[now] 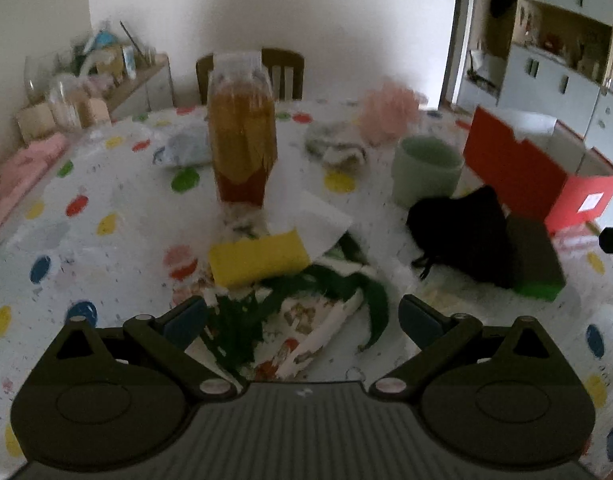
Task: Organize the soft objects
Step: 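Lower the left gripper onto the Christmas-print cloth bag and grasp it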
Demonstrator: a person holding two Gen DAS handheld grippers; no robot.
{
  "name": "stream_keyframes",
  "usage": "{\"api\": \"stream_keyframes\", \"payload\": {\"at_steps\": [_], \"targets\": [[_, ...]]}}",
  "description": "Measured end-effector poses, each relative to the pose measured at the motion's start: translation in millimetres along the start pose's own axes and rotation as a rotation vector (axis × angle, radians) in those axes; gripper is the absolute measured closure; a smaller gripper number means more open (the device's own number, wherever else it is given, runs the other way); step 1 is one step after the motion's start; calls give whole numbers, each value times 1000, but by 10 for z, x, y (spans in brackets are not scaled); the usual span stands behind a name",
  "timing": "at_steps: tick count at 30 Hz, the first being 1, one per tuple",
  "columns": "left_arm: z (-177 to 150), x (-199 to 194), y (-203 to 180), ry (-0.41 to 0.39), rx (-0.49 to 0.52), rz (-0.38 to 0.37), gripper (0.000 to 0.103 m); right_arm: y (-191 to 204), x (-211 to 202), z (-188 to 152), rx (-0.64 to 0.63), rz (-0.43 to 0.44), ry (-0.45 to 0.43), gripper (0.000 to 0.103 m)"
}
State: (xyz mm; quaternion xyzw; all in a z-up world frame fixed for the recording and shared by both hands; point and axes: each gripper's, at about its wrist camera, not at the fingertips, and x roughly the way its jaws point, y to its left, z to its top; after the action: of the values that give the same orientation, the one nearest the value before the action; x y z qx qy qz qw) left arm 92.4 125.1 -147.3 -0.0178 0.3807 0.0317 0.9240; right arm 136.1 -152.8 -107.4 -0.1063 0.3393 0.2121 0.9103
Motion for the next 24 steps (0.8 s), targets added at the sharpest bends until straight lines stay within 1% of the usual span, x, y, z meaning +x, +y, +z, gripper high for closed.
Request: {"api": "stream_keyframes", "payload": {"at_steps": [5,7,8,11,12,13,15,17,18,20,23,24], "targets": [[-38,192,179,36,-50,3,1,322,222,22,-45,76,63,19],[-55,245,234,52,-64,-2,2,466,319,64,-73,101,78,19],[-78,260,257,57,-64,-11,3,549,362,80,-90,114,82,21],[-124,252,302,47,-44,23,3,768,497,117,-137,161,95,24],[-123,251,343,39,-53,27,4,839,540,129,-151,173,101,25],[-112,231,397,32,-64,28,4,897,581,140,-163,183,108,28],[-88,196,489,14,-72,28,4,1010,674,158,-184,194,123,31],[-64,223,556,14,-63,34,4,1102,762,173,-197,197,137,36],[-58,261,604,21,-66,32,4,1138,811,181,-200,197,144,37],[-45,353,688,40,-82,18,4,1186,915,196,-189,195,167,44],[-63,494,753,64,-74,0,4,1238,1058,212,-172,195,195,47],[-73,529,761,76,-71,-8,8,1257,1094,217,-170,195,201,48]]}}
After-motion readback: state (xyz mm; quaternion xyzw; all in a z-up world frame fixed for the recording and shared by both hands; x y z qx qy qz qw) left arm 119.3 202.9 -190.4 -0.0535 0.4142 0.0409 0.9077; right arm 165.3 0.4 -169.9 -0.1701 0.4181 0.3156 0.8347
